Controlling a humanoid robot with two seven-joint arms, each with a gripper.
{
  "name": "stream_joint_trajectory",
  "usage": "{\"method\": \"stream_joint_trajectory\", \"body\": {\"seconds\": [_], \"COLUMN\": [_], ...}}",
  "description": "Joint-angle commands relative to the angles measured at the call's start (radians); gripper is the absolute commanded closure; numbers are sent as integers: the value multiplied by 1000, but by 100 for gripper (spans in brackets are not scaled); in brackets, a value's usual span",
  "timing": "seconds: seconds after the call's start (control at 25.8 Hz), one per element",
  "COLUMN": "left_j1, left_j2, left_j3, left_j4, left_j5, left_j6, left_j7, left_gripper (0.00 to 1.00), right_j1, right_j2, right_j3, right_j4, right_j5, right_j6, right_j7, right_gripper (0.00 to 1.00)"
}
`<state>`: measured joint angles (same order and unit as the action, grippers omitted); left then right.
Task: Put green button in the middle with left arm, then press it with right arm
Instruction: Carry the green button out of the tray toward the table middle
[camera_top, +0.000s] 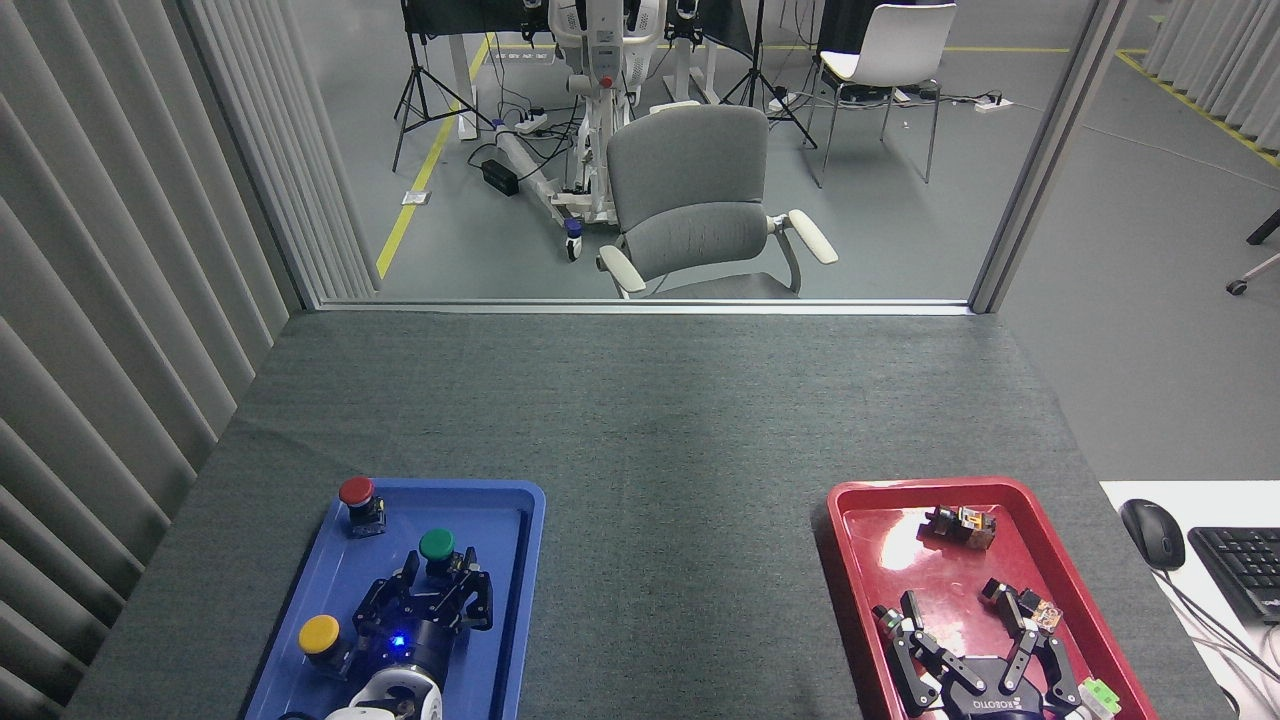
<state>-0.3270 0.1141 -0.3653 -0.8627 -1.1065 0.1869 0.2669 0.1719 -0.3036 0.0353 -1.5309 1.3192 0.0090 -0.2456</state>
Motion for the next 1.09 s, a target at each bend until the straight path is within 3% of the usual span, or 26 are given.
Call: {"method": "stream_joint_trajectory", "body": {"seconds": [0.0,0.23,0.39,0.54,0.66,0.74,0.89,1.05], "left_j1": [0,6,29,26,-32,-41,-35,-43], "left_j2": [1,16,30,78,52,24,-30,-119], "left_j3": [-1,-6,-17,-165,-342,-399,-409,-406], "left_j4": [2,-10,-104,-206,-185,-174,-150,-19], "left_j5": [-4,-6,-15,-81,-102,-102,-102,-89], "left_j6": [-44,-93,-158,-271,-281,-279,-262,-230], "left_j7": [9,37,38,41,41,43,46,51], "left_gripper": [57,76,78,83,84,84,84,84], "right_j1": [0,0,0,0,1,1,1,3], "right_j2": [1,1,1,1,1,1,1,1], "right_j3": [0,0,0,0,0,0,0,0], "right_j4": [0,0,0,0,0,0,0,0], "right_j5": [0,0,0,0,0,0,0,0], "right_j6": [0,0,0,2,2,2,2,2], "right_j7": [0,0,0,0,0,0,0,0], "right_gripper": [1,1,1,1,1,1,1,1]}}
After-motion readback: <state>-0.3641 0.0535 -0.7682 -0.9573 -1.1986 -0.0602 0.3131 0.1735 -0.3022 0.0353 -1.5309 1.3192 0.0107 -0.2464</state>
